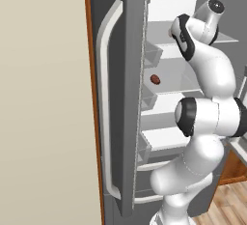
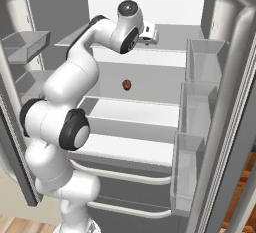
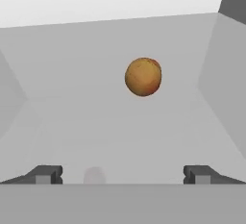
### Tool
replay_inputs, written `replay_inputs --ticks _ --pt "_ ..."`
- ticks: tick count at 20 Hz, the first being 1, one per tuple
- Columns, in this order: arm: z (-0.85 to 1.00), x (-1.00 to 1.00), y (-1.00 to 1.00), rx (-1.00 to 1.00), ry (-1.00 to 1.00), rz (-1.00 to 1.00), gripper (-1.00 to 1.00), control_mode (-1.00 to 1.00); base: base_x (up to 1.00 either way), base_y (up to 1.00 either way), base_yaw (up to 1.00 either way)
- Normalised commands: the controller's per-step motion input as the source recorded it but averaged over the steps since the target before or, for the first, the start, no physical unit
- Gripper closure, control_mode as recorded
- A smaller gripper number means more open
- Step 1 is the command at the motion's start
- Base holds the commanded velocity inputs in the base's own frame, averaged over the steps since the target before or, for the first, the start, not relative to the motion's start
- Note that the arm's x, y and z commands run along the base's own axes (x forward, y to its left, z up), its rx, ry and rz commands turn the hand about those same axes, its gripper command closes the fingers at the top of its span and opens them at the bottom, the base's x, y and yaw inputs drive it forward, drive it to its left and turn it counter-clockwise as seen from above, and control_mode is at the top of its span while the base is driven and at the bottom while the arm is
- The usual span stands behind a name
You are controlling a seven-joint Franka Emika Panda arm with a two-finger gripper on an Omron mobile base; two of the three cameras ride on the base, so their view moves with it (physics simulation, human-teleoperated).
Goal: Move the apricot and sweet potato from the top shelf to the second highest shelf to make space. Then, place the pitcher from the counter on the cleared top shelf.
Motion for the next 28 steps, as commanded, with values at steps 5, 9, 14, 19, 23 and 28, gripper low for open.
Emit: replay_inputs --ticks 5,9,14,19,23,28 --pt "-0.04 0.36 0.0 0.0 0.0 0.01 -1.0 -1.0 0.0 0.0 0.0" --pt "0.0 0.38 -0.08 0.0 0.0 0.0 -1.0 -1.0 0.0 0.0 0.0" --pt "0.0 0.36 -0.18 0.0 0.0 0.0 -1.0 -1.0 0.0 0.0 0.0" --pt "0.0 0.36 -0.18 0.0 0.0 0.0 -1.0 -1.0 0.0 0.0 0.0" --pt "0.0 0.36 -0.04 0.0 0.0 0.02 -1.0 -1.0 0.0 0.0 0.0" --pt "-0.02 0.36 0.0 0.0 0.0 0.04 -1.0 -1.0 0.0 0.0 0.0"
